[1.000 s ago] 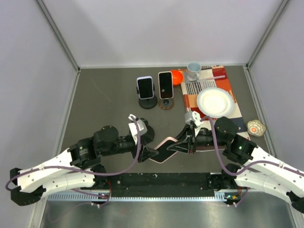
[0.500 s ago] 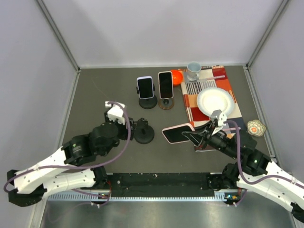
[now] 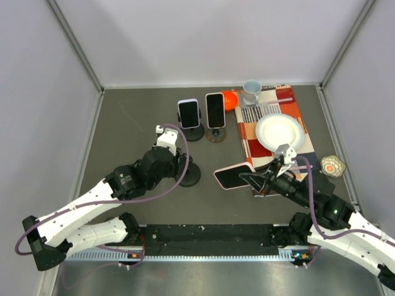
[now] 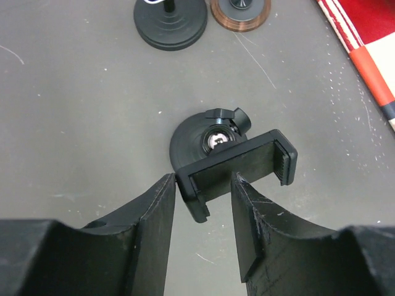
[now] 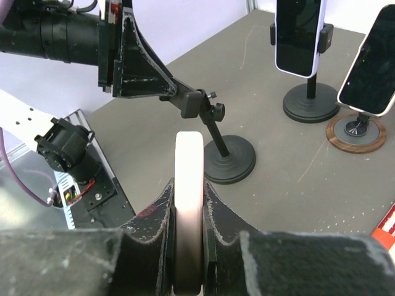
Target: Place the phone on the phone stand
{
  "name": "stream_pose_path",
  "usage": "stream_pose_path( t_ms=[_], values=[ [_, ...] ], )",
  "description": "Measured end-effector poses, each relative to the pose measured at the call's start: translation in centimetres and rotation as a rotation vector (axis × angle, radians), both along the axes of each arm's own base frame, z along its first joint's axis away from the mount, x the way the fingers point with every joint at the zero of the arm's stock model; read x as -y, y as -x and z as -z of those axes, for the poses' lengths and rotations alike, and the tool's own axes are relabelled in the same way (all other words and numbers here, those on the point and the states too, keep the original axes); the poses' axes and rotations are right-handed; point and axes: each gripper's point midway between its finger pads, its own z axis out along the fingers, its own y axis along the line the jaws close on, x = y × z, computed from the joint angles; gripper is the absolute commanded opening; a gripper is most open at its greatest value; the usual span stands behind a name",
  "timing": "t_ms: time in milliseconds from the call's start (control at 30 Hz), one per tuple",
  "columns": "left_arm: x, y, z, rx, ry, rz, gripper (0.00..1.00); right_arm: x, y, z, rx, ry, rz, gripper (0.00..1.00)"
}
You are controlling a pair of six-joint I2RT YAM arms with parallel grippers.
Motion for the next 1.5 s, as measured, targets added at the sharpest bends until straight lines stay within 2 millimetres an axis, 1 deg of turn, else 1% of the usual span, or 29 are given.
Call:
stream_pose_path(
  t_ms=[133,300,400,467,533,600,633,733,833,900,967,1067,1167,1233,1300,1500],
  values=[
    [0.5,0.2,0.5,-0.014,0.016,0.023,0.47,0.0,0.0,-0.1,-0.004,-0.006,0.0,0.0],
    [0.5,0.4,1.1,-0.02,0.028,0.025,0.42,-0.2,0.0,0.1,-0.012,0.0,-0.005,0.0],
    [0.4,0.4,1.2,-0.017,0.031,0.023,0.34,-0.6,-0.1,0.4,-0.02,0.01,-0.013,0.0],
    [0.5,0.2,1.1,-0.015,0.038,0.02,0.21,-0.9,-0.1,0.8,-0.029,0.023,-0.022,0.0],
    [0.5,0.1,1.0,-0.011,0.047,0.019,0.13,-1.1,-0.1,1.1,-0.037,0.033,-0.029,0.0],
    [0.7,-0.2,0.8,0.001,0.049,0.018,0.02,-1.3,-0.1,1.3,-0.04,0.039,-0.034,0.0],
    [0.6,-0.4,0.8,0.005,0.047,0.014,0.0,-1.3,-0.1,1.3,-0.041,0.04,-0.036,0.0],
    [0.5,-0.8,0.8,0.014,0.033,0.007,0.0,-1.4,0.0,1.4,-0.044,0.044,-0.042,0.0],
    [0.8,-0.9,0.7,0.025,0.029,0.036,0.0,-1.6,0.0,1.6,-0.047,0.049,-0.051,0.0],
    [1.3,-0.7,0.6,0.037,0.031,0.081,0.0,-1.7,0.1,1.7,-0.048,0.054,-0.061,0.0],
    [2.1,-0.1,0.7,0.034,0.041,0.158,0.0,-2.1,0.5,2.0,-0.049,0.07,-0.093,0.0],
    [4.0,1.5,1.0,0.0,0.061,0.314,0.0,-3.4,1.8,2.8,-0.056,0.133,-0.216,0.0],
    [5.8,2.7,1.1,-0.027,0.071,0.446,0.0,-5.0,3.3,2.6,-0.073,0.199,-0.36,0.0],
    [6.3,3.0,1.1,-0.025,0.068,0.483,0.0,-6.0,3.7,2.3,-0.072,0.225,-0.426,0.0],
    [6.4,3.1,1.0,-0.018,0.064,0.506,0.0,-6.5,3.9,1.9,-0.061,0.235,-0.469,0.0],
    [6.7,3.4,1.0,-0.004,0.049,0.559,0.0,-7.3,5.2,1.1,-0.027,0.245,-0.584,0.0]
  ],
)
